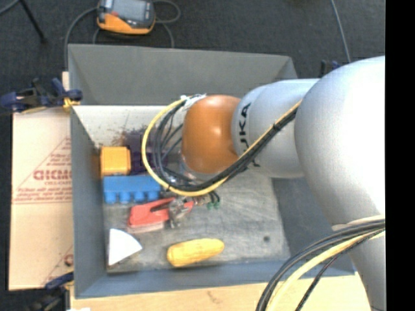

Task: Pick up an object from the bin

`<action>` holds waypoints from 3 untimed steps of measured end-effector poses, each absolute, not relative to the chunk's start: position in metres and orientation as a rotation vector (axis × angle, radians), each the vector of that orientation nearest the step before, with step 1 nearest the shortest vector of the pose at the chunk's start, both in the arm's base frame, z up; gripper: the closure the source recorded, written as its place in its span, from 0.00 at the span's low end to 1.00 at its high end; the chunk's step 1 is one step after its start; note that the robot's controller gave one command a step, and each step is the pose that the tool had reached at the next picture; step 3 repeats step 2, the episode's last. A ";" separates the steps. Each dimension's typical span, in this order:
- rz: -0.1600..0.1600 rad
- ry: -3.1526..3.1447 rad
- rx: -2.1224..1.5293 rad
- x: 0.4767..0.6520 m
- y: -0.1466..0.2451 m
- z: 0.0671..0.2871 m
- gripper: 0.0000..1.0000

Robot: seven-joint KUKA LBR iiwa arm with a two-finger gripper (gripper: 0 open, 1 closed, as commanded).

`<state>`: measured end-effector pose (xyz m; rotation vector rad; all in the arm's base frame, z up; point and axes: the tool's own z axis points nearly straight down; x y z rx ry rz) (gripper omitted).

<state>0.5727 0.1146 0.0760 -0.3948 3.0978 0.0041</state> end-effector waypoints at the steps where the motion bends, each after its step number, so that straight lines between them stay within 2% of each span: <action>1: 0.004 3.098 -0.394 0.573 0.115 0.076 1.00; 2: 0.002 3.116 -0.328 0.548 0.110 0.236 1.00; 3: 0.002 3.116 -0.328 0.548 0.110 0.236 1.00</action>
Offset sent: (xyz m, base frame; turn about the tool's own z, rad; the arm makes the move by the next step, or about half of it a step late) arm -0.0271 -0.0040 0.1569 0.0476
